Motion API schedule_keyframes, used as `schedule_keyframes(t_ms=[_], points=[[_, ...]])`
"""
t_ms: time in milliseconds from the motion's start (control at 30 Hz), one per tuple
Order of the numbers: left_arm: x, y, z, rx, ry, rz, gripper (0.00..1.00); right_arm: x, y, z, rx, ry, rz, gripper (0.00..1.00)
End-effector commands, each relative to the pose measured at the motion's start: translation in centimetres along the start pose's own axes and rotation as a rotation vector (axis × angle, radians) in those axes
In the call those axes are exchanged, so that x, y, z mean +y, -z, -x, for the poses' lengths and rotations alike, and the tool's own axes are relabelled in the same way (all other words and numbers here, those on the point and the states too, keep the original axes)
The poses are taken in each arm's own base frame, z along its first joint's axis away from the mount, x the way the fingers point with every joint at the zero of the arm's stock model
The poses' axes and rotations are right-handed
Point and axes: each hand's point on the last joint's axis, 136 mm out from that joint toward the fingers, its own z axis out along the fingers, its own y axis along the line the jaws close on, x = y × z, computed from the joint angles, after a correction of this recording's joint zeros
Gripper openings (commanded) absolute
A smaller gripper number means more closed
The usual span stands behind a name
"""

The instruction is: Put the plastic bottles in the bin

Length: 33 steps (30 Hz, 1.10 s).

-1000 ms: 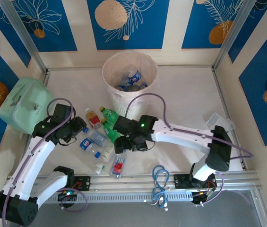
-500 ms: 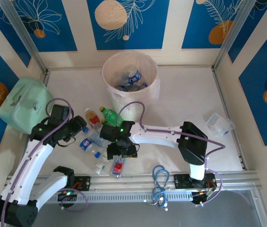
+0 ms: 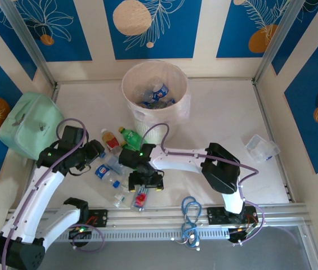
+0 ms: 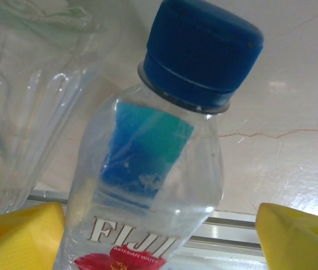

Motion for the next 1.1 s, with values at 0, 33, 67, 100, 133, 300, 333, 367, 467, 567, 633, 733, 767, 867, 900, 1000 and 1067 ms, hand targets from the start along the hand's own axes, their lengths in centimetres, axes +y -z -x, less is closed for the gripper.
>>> schedule_keyframes(t_ms=[0, 33, 67, 100, 133, 300, 333, 367, 467, 567, 633, 733, 767, 867, 900, 1000, 1067], points=[[-0.1, -0.2, -0.1, 0.013, -0.01, -0.008, 0.7, -0.5, -0.3, -0.1, 0.046, -0.027, -0.012, 0.85], [-0.2, -0.3, -0.1, 0.014, -0.01, -0.007, 0.7, -0.7, -0.5, -0.1, 0.048, -0.035, -0.017, 0.84], [-0.3, -0.3, 0.0, 0.014, -0.009, -0.009, 0.69, -0.9, -0.5, 0.0, 0.048, -0.04, -0.02, 0.83], [-0.4, -0.4, 0.1, 0.015, -0.009, -0.01, 0.7, -1.0, -0.7, 0.2, 0.048, -0.044, -0.024, 0.81], [-0.5, -0.5, 0.1, 0.017, -0.007, -0.013, 0.69, -1.1, -0.7, 0.3, 0.049, -0.046, -0.026, 0.79], [-1.1, -0.9, 0.2, 0.026, -0.004, -0.021, 0.69, -1.4, -1.2, 0.8, 0.057, -0.054, -0.033, 0.71], [-1.2, -0.9, 0.3, 0.028, -0.003, -0.023, 0.69, -1.3, -1.4, 0.8, 0.06, -0.05, -0.035, 0.71], [-1.3, -0.9, 0.4, 0.028, -0.004, -0.025, 0.69, -1.3, -1.4, 1.0, 0.063, -0.051, -0.038, 0.72], [-1.7, -1.0, 0.6, 0.028, -0.011, -0.027, 0.69, -1.1, -1.6, 1.2, 0.063, -0.042, -0.044, 0.74], [-2.0, -1.1, 0.9, 0.029, -0.013, -0.03, 0.69, -1.3, -1.8, 1.5, 0.064, -0.05, -0.048, 0.61], [-2.3, -1.2, 1.0, 0.029, -0.015, -0.035, 0.69, -1.3, -1.8, 1.7, 0.063, -0.054, -0.046, 0.57], [-2.4, -1.4, 1.0, 0.032, -0.018, -0.037, 0.69, -1.3, -1.9, 1.7, 0.071, -0.056, -0.042, 0.61], [-2.4, -1.4, 1.0, 0.033, -0.019, -0.037, 0.69, -1.2, -2.0, 1.7, 0.074, -0.054, -0.042, 0.61], [-2.4, -1.6, 1.0, 0.034, -0.018, -0.036, 0.69, -1.2, -2.0, 1.7, 0.074, -0.052, -0.046, 0.53], [-2.4, -1.5, 1.0, 0.033, -0.018, -0.04, 0.69, -1.3, -2.0, 1.7, 0.071, -0.053, -0.05, 0.51], [-2.5, -1.4, 1.0, 0.031, -0.018, -0.042, 0.69, -1.3, -1.3, 1.8, 0.045, -0.048, -0.052, 0.48], [-2.6, -1.3, 1.1, 0.028, -0.02, -0.044, 0.69, -1.4, -0.4, 1.9, 0.011, -0.034, -0.054, 0.45]])
